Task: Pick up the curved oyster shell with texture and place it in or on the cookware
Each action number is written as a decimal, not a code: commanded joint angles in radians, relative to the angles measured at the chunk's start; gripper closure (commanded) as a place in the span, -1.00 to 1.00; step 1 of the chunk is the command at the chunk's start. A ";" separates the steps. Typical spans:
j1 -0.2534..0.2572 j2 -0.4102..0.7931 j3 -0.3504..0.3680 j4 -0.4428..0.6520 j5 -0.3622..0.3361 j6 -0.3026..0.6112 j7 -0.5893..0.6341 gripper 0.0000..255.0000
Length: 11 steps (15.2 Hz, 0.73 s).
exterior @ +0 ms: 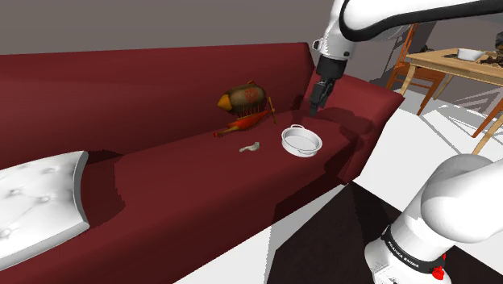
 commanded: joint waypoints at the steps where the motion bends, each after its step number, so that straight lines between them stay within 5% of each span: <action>1: 0.004 0.052 -0.010 -0.017 -0.005 0.076 -0.036 -1.00; 11: 0.035 0.401 -0.042 0.049 0.009 0.385 -0.197 -1.00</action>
